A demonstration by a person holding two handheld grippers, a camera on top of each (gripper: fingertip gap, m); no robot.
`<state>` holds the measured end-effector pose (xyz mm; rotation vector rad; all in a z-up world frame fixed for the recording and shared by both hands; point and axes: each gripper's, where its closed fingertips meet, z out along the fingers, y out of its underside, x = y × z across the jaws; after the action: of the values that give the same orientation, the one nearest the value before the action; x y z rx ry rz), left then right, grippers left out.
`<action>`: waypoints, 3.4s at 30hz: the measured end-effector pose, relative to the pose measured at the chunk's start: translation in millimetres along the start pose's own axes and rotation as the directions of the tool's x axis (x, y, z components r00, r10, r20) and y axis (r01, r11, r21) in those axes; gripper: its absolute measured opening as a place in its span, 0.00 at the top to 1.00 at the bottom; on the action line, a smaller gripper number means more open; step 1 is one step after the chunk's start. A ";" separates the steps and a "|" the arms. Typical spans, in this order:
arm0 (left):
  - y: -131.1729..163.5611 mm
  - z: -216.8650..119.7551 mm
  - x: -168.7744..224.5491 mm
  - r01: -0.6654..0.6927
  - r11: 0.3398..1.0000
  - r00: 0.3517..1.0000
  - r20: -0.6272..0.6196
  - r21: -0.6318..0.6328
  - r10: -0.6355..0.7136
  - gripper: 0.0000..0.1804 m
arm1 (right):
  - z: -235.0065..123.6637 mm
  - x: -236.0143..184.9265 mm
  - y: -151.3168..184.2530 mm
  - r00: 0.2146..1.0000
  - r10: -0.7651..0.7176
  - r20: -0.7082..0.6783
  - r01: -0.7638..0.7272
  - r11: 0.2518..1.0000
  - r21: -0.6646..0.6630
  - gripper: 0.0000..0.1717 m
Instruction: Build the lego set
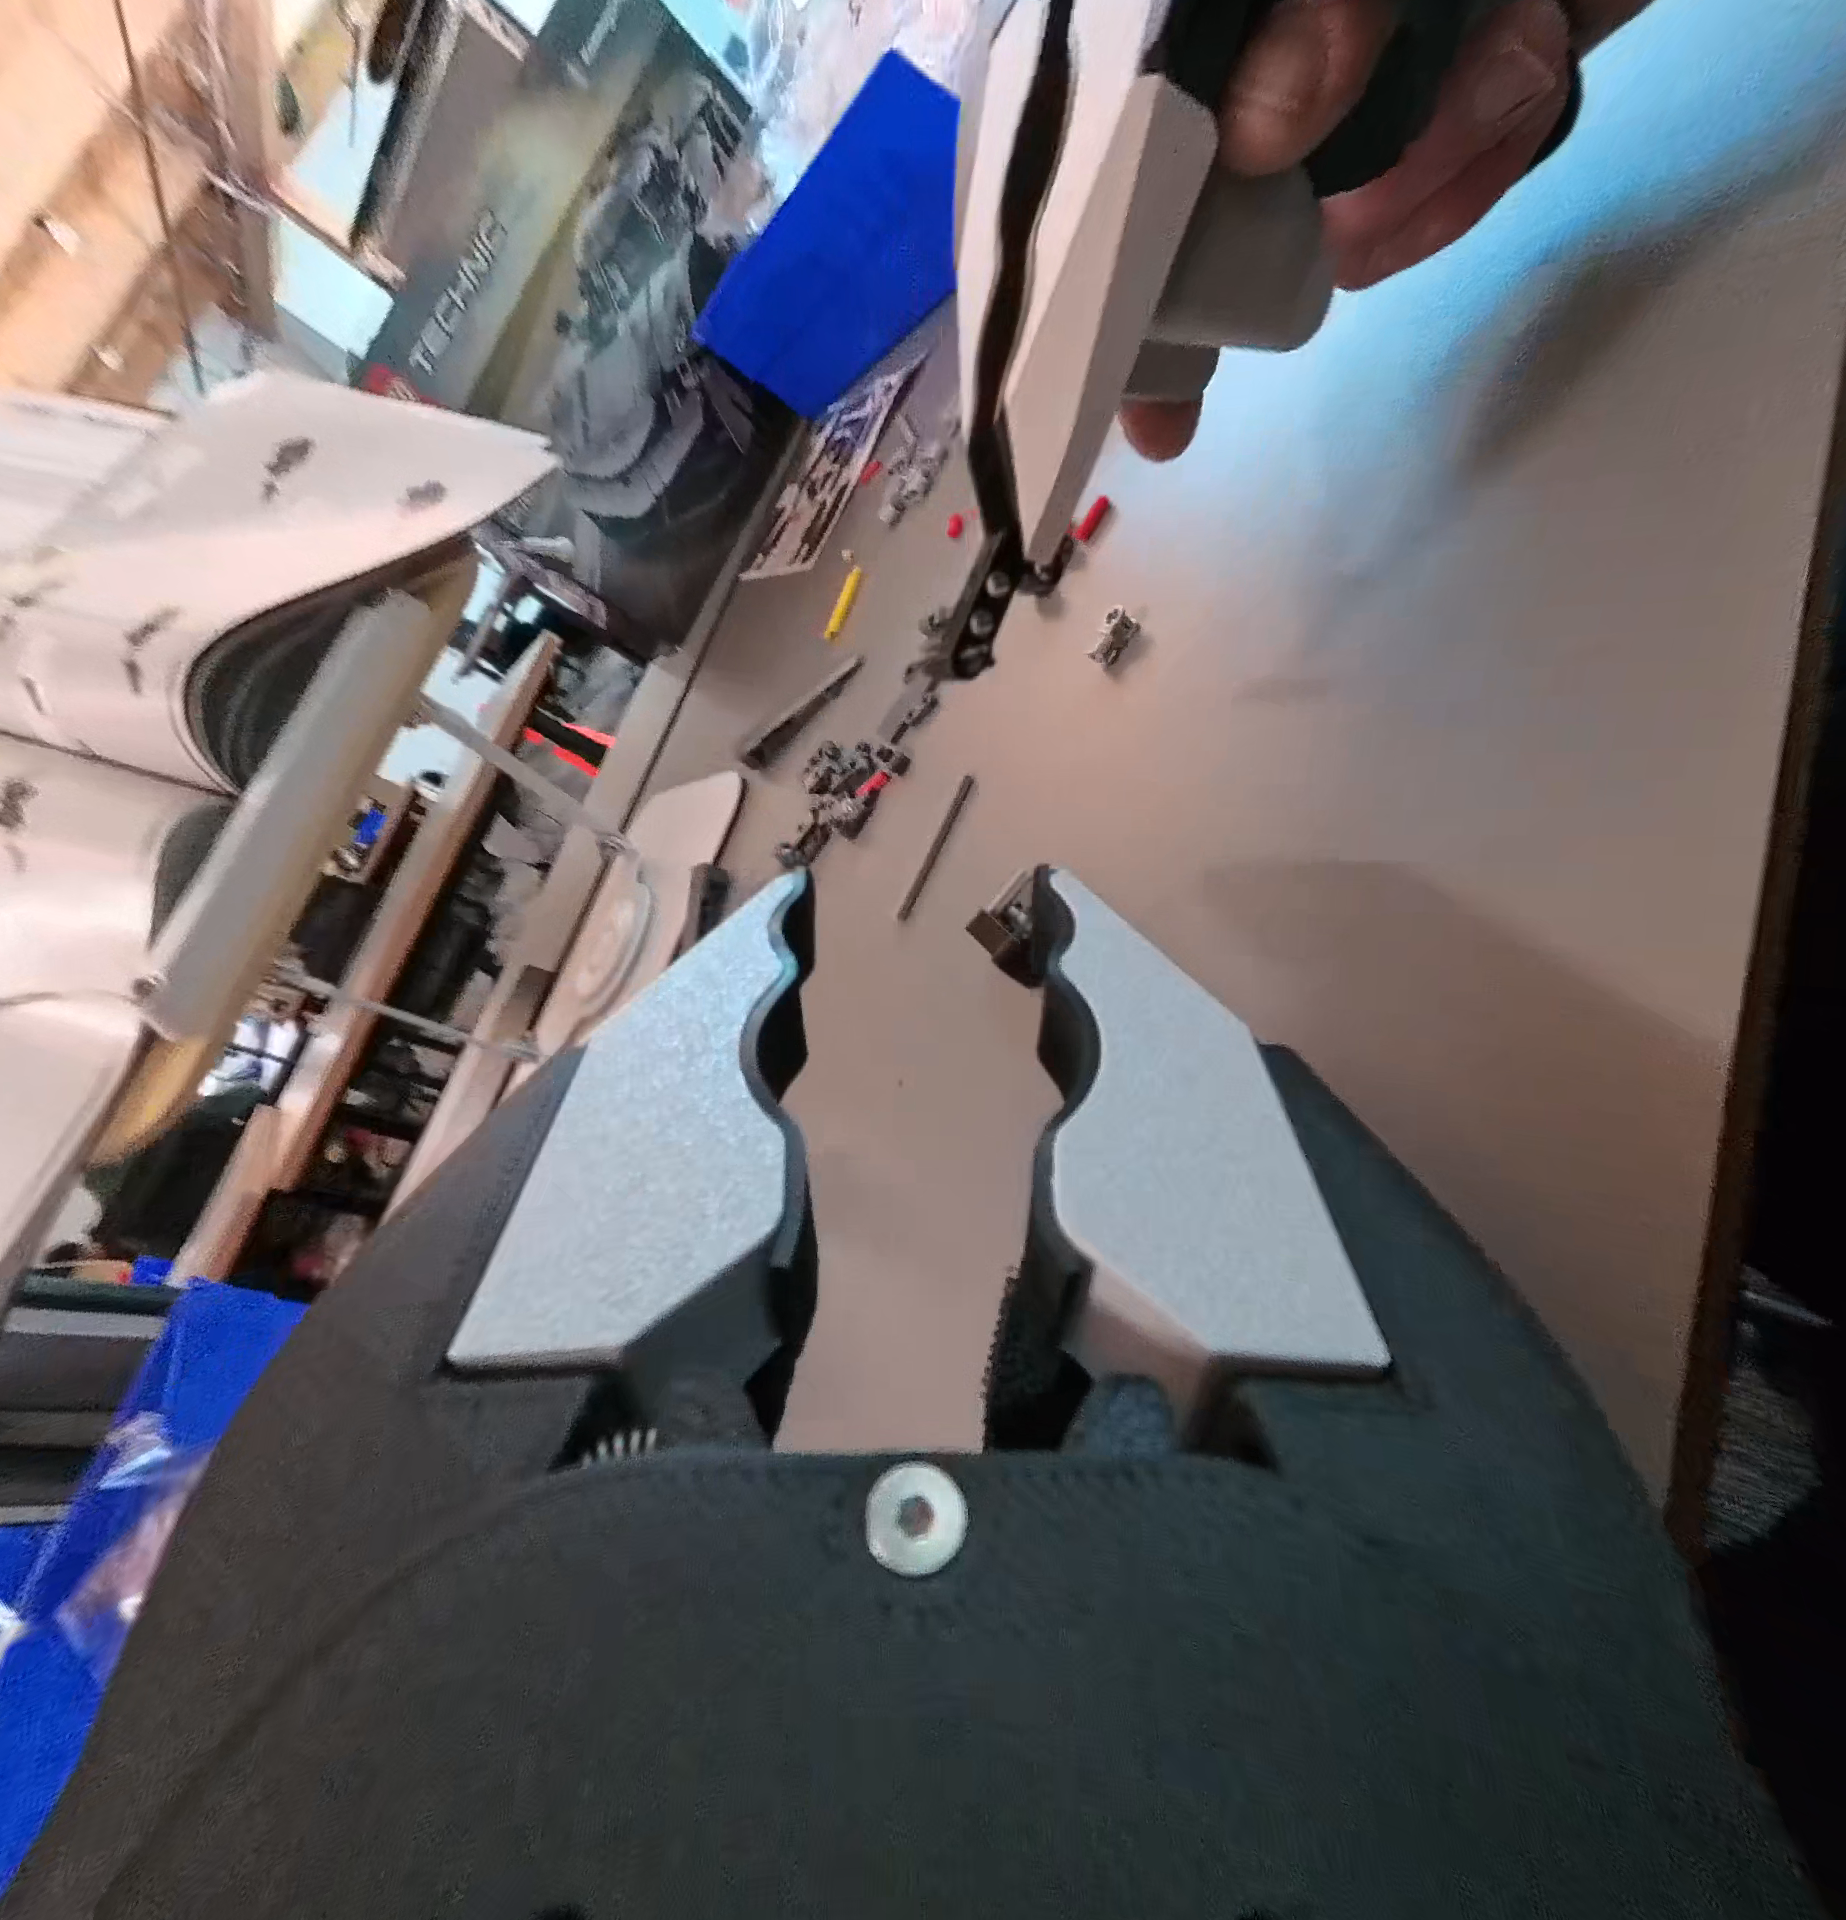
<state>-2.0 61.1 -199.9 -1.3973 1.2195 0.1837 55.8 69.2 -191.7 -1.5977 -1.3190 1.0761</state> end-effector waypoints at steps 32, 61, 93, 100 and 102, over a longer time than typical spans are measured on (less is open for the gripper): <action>41.9 15.7 25.3 0.233 0.925 0.959 -0.088 -0.299 -0.270 0.74 | 4.6 2.6 67.2 0.960 -0.213 0.183 0.267 0.891 -0.367 0.97; 51.0 30.3 15.3 0.112 0.955 0.962 -0.213 -0.275 -0.174 0.81 | 16.1 -2.4 56.9 0.944 -0.275 0.182 0.323 0.884 -0.338 0.97; 52.5 35.0 17.8 0.001 0.980 0.923 -0.376 -0.201 -0.079 0.83 | 36.8 -1.0 55.7 0.940 -0.283 0.193 0.339 0.852 -0.399 0.96; 52.0 36.8 18.1 -0.009 0.979 0.916 -0.395 -0.205 -0.075 0.83 | 36.3 1.8 55.8 0.939 -0.286 0.191 0.340 0.856 -0.390 0.97; 51.7 37.2 18.3 -0.013 0.978 0.913 -0.401 -0.207 -0.073 0.84 | 36.0 1.6 55.9 0.940 -0.284 0.191 0.338 0.858 -0.388 0.97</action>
<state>-11.9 94.6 -256.2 -1.6905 1.5541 -0.0073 40.0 64.2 -256.1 -1.5494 -1.9209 0.7348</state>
